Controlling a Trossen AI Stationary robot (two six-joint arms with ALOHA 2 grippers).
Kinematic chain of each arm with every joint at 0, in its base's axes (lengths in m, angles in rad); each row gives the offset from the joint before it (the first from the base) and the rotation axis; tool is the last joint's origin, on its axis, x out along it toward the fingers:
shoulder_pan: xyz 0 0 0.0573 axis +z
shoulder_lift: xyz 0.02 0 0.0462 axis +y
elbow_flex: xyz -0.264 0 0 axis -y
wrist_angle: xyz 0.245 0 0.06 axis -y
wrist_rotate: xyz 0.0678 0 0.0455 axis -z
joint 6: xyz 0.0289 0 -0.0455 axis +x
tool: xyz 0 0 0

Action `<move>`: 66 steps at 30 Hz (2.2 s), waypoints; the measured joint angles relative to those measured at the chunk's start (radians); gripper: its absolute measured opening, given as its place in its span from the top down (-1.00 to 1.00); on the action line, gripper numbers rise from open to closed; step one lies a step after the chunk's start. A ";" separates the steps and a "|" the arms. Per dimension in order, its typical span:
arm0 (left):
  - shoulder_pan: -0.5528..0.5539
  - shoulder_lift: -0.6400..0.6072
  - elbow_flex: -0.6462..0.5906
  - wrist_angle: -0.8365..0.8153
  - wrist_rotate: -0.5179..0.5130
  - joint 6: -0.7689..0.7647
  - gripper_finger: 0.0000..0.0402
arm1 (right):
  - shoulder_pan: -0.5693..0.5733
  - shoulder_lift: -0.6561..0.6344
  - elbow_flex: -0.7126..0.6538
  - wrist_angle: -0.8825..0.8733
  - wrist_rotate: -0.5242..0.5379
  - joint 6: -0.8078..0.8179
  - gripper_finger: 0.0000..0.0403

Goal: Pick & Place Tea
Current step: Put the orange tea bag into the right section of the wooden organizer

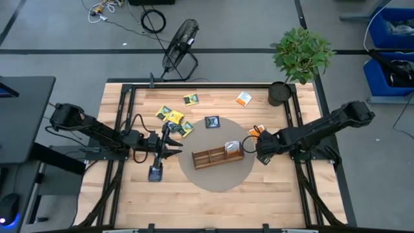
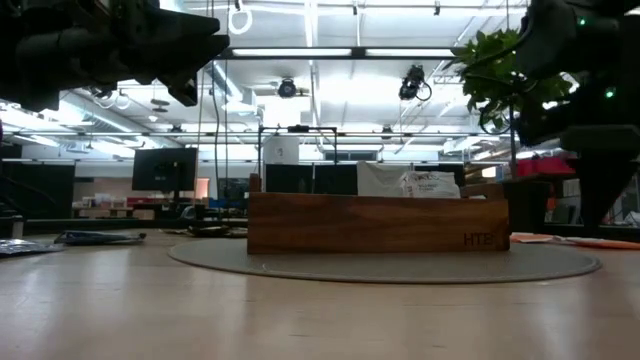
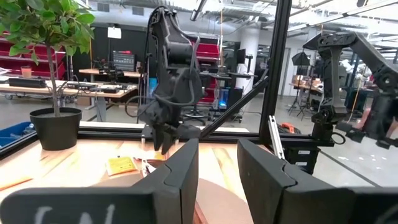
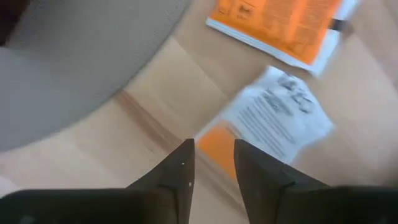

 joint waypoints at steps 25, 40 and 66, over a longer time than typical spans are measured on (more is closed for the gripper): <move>0.000 0.000 0.000 0.002 -0.008 0.009 0.42 | -0.001 0.005 0.037 0.024 -0.031 -0.025 0.40; 0.000 0.000 0.000 -0.010 -0.007 0.007 0.42 | -0.001 0.084 -0.081 0.163 -0.024 -0.015 0.40; 0.001 0.000 0.001 0.029 -0.089 -0.082 0.42 | 0.146 0.094 0.110 0.005 0.141 -0.129 0.99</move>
